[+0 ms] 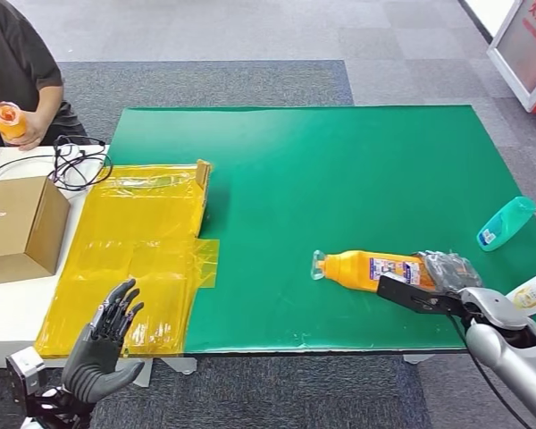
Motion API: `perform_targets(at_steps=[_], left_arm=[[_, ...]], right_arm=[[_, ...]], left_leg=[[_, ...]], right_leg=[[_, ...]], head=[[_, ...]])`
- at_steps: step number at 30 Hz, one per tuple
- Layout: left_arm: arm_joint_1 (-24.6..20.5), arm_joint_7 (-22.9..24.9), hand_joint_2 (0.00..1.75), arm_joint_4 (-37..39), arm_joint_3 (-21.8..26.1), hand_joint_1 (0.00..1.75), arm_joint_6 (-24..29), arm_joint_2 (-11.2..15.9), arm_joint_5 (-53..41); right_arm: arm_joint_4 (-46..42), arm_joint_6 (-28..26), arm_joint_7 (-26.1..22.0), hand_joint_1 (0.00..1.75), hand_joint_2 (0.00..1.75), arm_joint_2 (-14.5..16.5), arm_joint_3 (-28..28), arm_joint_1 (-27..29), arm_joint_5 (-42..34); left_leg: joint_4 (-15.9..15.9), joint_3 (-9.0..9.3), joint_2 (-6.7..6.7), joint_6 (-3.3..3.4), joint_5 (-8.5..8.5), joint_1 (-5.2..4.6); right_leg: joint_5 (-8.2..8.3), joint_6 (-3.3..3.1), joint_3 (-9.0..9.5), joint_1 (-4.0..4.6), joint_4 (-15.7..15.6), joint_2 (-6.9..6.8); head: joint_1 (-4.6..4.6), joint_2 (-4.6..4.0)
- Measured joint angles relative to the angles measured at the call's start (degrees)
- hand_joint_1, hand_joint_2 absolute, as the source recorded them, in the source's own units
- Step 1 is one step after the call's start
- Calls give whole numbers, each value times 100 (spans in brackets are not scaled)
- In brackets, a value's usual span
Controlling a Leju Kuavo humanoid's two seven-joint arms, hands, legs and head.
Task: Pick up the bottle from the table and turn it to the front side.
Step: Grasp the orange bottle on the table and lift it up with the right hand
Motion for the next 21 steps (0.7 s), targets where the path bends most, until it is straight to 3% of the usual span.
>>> perform_targets(at_steps=[5, 9, 15, 21], left_arm=[[11, -16, 175, -9, 0, 0, -17, -20, -31], [19, -69, 175, -81, -7, 0, -33, -52, -57], [-5, -99, 175, -255, -102, 0, -110, -70, 2], [-159, -110, 175, -443, -452, 0, 117, -24, -71]], right_arm=[[-407, -109, -86, 175, 175, 27, -244, 258, -14], [-910, -404, -301, 175, 175, 221, -537, 602, -157], [-1556, -697, -640, 175, 175, 718, -855, 965, -771], [-1823, -489, -926, 175, 175, 1421, -932, 1131, -1966]], left_leg=[[0, 0, -1, 0, 0, 0], [0, 0, -2, 0, 0, 1], [0, 0, -2, 0, 0, 2], [0, 2, -2, -3, 3, 2]], right_leg=[[0, 0, 0, 0, 0, -1], [0, 0, -1, 1, 0, -1], [-1, -1, -3, 3, 0, -1], [1, -1, -1, 3, 0, 0]], head=[[1, 0], [-1, 0], [-1, 0], [0, 0]])
